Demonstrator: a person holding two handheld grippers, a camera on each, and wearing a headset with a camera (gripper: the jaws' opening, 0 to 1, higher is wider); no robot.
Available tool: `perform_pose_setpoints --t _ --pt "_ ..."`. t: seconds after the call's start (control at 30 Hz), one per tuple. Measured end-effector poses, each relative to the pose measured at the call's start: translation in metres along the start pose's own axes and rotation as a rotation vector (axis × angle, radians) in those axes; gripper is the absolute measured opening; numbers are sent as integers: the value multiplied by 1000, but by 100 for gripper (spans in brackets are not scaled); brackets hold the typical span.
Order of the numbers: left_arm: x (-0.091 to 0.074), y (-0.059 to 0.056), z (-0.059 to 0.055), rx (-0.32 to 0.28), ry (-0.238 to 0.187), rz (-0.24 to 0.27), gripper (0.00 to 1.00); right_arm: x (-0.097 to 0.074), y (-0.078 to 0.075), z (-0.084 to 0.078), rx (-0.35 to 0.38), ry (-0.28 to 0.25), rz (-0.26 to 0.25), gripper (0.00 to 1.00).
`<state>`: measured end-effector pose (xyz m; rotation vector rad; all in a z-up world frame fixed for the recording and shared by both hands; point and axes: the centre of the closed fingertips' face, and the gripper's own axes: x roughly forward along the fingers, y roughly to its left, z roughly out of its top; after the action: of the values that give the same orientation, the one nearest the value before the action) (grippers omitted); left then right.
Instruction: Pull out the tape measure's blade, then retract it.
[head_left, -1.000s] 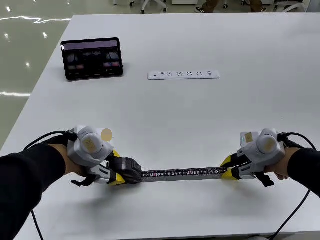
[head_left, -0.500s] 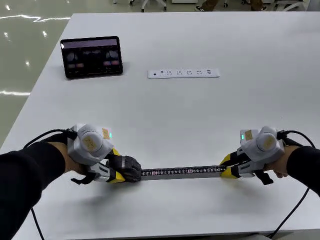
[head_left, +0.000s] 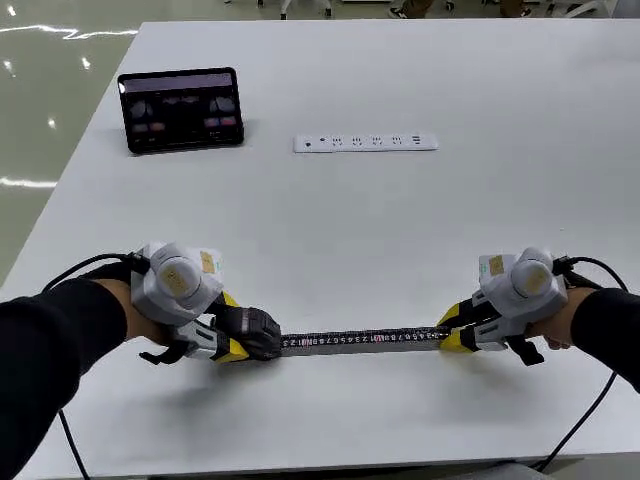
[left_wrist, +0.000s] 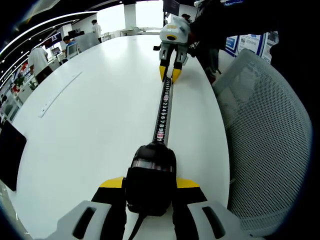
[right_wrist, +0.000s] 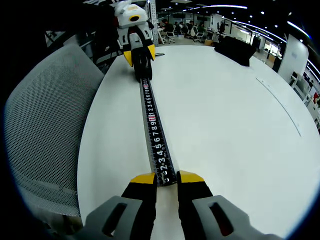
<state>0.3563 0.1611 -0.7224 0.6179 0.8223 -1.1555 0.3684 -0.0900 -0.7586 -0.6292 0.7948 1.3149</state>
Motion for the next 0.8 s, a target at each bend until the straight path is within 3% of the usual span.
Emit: perform_pose_setpoints --t 0.27,0.37,0.43,0.5,0.63,0.7,0.77,0.8 --pt "-3 1 2 -24 -23 16 33 0 1 2 27 13 -22 13" --pt "-8 7 1 -49 -59 57 34 0 0 3 18 10 -48 13" --pt "-13 10 3 -100 -96 81 42 -1 -3 1 22 12 -71 16" --pt "-18 21 0 -168 -128 130 51 -5 -9 1 27 10 -119 22" --pt "-33 38 -6 -308 -202 237 78 -22 -12 5 67 -42 -161 27" --pt "-41 38 -11 -395 -238 248 89 -32 -13 6 100 -80 -190 26" --pt "-45 34 -25 -492 -209 238 94 -41 -15 5 114 -96 -229 29" --pt "-50 35 -30 -513 -227 257 94 -49 -10 7 131 -102 -250 33"
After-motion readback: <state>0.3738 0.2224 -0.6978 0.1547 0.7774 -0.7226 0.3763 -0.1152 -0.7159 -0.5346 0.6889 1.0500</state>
